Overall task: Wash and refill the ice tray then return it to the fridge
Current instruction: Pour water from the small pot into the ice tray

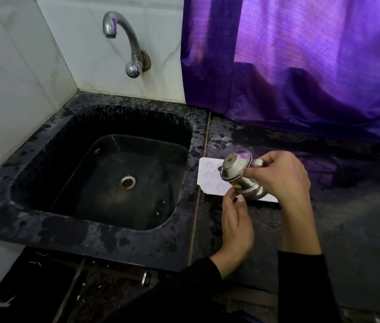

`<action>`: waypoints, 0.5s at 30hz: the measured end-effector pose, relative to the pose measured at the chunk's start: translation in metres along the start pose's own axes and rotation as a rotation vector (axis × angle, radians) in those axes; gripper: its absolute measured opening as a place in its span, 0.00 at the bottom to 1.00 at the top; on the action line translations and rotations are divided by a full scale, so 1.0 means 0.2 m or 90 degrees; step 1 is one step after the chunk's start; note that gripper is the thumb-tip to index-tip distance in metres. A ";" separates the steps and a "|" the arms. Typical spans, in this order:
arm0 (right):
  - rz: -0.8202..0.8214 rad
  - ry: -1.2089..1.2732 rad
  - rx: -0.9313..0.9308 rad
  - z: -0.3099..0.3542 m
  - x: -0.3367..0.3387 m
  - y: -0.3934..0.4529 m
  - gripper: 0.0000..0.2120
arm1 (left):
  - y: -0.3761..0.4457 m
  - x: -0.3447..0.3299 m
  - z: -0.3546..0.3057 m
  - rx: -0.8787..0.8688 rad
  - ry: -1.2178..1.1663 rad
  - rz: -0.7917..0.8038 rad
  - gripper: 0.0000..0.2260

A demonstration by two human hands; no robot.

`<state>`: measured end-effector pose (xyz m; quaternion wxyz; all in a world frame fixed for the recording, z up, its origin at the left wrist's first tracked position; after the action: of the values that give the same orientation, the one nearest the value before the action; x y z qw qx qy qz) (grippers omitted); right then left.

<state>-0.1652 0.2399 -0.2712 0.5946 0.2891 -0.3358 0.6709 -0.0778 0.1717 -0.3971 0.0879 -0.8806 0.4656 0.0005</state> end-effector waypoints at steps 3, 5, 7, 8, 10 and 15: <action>0.010 0.082 -0.013 -0.04 -0.02 0.03 0.14 | 0.02 0.03 -0.04 -0.015 0.010 -0.026 0.15; 0.015 0.189 -0.035 -0.07 -0.04 0.05 0.18 | 0.07 0.07 -0.07 -0.015 0.013 -0.058 0.15; 0.020 0.294 -0.060 -0.11 -0.08 0.08 0.18 | 0.12 0.11 -0.10 -0.013 0.005 -0.088 0.15; 0.026 0.335 -0.064 -0.12 -0.10 0.09 0.17 | 0.14 0.13 -0.12 -0.014 0.002 -0.099 0.16; 0.034 0.395 -0.069 -0.14 -0.13 0.11 0.14 | 0.20 0.17 -0.16 -0.017 0.006 -0.116 0.17; 0.095 0.522 -0.105 -0.15 -0.21 0.14 0.13 | 0.31 0.25 -0.25 -0.043 0.023 -0.152 0.17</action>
<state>-0.1874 0.2365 -0.3252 0.6501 -0.0752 -0.1442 0.7423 -0.1039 0.0899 -0.3623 0.0492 -0.9322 0.3585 -0.0098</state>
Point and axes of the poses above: each hand's wrist, its own y-axis towards the middle knuckle, its own x-axis out of the back of the hand, z = x × y, the point moved 8 cm from there along y, towards the middle knuckle, and after that the axes turned 1 degree about -x, right-handed, at the moved point
